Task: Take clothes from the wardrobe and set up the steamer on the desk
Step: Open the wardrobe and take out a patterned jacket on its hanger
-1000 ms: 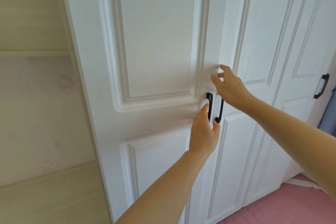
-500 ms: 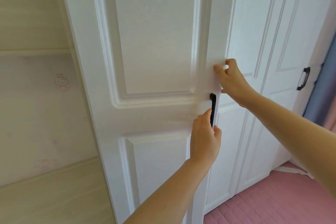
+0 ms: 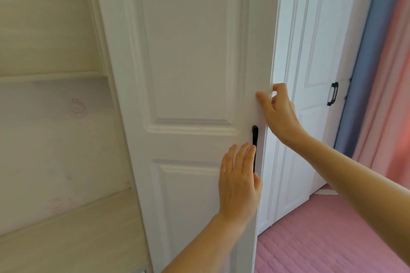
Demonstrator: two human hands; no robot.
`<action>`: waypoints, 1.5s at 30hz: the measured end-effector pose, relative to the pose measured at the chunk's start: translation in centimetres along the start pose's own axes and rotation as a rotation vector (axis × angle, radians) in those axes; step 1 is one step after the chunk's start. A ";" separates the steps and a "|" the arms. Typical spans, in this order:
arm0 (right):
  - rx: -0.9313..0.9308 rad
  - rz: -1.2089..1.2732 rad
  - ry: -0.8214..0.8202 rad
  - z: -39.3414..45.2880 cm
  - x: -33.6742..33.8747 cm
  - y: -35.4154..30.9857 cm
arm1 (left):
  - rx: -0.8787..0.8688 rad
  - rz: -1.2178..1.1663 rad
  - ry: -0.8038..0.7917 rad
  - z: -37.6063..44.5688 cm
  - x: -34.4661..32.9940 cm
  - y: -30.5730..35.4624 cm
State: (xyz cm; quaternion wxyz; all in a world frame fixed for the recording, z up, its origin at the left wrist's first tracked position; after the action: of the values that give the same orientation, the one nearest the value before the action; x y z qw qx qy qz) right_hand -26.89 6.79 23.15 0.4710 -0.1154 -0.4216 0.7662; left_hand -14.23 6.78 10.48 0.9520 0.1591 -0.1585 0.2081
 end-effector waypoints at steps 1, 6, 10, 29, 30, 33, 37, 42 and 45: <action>0.007 -0.011 0.005 -0.8 0.5 -0.6 | 0.010 0.003 -0.028 -0.5 0.4 0.3; 0.061 -0.029 0.015 -5.4 2.1 -4.0 | 0.110 -0.086 -0.133 -3.0 2.5 1.1; 0.102 -0.033 0.025 -9.6 3.1 -7.0 | 0.165 -0.152 -0.101 -4.9 5.8 2.0; 0.132 0.164 -0.613 -21.2 -3.1 -18.3 | 0.477 -0.392 0.052 -10.6 21.6 -1.7; 0.132 0.178 -0.643 -21.5 -3.5 -18.5 | 0.490 -0.396 0.053 -10.7 22.1 -1.8; 0.142 0.195 -0.701 -22.1 -4.3 -19.0 | 0.538 -0.443 0.062 -10.9 23.5 -2.4; 0.210 0.153 -0.715 -22.4 -5.4 -19.4 | 0.560 -0.404 0.079 -11.4 24.9 -3.5; 0.264 0.169 -0.704 -22.9 -6.6 -20.4 | 0.591 -0.381 0.097 -11.7 26.1 -3.9; 0.280 0.159 -0.681 -22.9 -6.9 -20.5 | 0.586 -0.348 0.094 -11.8 26.7 -3.7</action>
State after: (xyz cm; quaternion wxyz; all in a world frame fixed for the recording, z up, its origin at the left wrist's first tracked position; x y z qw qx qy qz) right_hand 2.73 17.59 22.91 0.2539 0.1792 -0.4349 0.8451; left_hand 13.28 17.15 8.82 0.8932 0.4409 -0.0184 0.0864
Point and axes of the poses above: each hand's wrist, its own z-axis towards the middle knuckle, its own x-axis out of the back of the hand, y = z × x, the point moved 9 cm from there along z, towards the middle knuckle, and after that the axes turned 6 degrees about y, right-handed, at the moved point
